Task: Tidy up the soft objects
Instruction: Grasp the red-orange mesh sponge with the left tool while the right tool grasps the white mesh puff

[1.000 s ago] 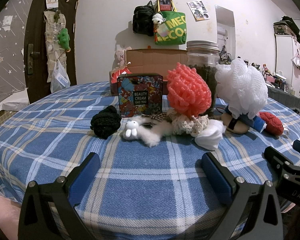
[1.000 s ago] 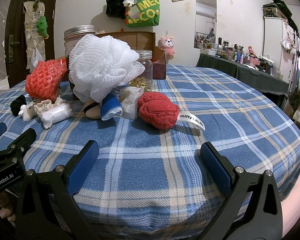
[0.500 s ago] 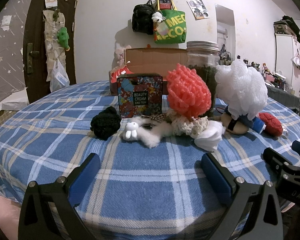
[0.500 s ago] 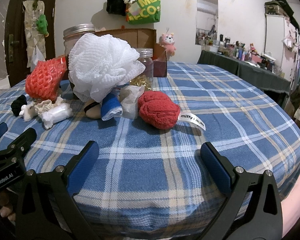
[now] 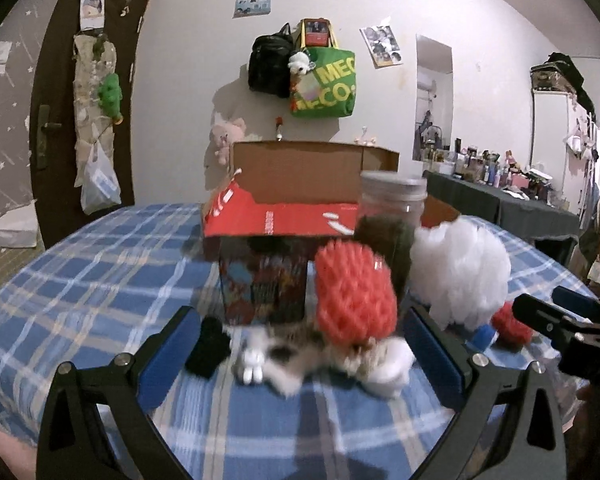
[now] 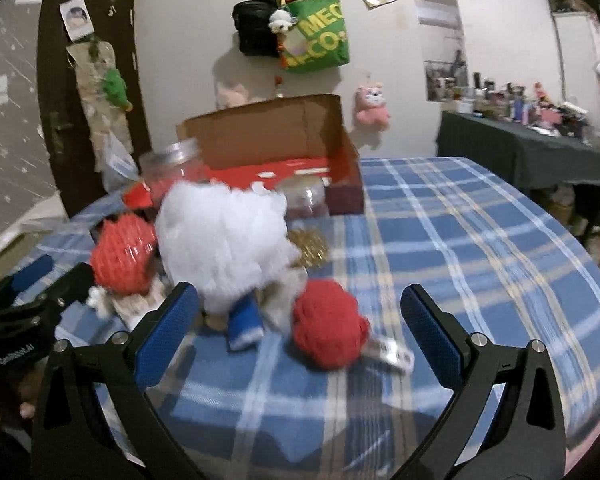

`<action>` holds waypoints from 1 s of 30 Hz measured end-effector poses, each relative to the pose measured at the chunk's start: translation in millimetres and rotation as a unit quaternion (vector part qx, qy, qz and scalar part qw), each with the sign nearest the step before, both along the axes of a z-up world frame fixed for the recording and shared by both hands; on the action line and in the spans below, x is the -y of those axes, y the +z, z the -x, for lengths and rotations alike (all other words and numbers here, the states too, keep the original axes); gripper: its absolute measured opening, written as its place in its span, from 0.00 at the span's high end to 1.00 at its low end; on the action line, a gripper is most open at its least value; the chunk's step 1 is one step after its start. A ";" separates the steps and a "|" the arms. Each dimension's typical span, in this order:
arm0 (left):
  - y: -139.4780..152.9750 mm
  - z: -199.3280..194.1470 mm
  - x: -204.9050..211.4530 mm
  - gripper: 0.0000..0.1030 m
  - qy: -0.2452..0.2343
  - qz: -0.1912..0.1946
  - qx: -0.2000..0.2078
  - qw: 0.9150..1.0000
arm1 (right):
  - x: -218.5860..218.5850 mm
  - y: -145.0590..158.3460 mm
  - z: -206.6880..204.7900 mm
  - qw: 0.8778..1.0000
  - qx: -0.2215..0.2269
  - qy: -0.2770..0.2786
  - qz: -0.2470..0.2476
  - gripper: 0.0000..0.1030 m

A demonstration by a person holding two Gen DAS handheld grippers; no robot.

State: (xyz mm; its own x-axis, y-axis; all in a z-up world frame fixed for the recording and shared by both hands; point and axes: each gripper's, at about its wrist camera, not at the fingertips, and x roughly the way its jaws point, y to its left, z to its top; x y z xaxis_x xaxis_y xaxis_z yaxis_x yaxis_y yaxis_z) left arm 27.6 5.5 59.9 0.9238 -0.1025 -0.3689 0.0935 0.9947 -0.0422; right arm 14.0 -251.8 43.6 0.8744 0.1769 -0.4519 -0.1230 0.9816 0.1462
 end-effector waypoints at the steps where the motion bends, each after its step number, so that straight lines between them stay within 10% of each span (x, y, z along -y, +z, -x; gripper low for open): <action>1: 3.2 -1.6 -1.2 0.00 -0.003 0.001 0.002 1.000 | 2.0 3.1 -4.1 1.000 0.000 0.008 -0.010 0.00; 15: 5.9 -39.3 9.4 0.01 -0.062 -0.003 -0.041 0.997 | -13.1 10.0 -58.5 0.985 -0.048 0.155 -0.052 0.02; 22: -2.3 -46.6 14.0 0.53 -0.094 0.009 -0.080 0.992 | -23.5 3.6 -55.2 0.981 -0.054 0.183 -0.044 0.54; 30: 10.3 -31.7 16.2 0.59 -0.098 0.000 -0.062 0.993 | -28.8 16.2 -24.4 0.988 0.004 0.152 -0.005 0.68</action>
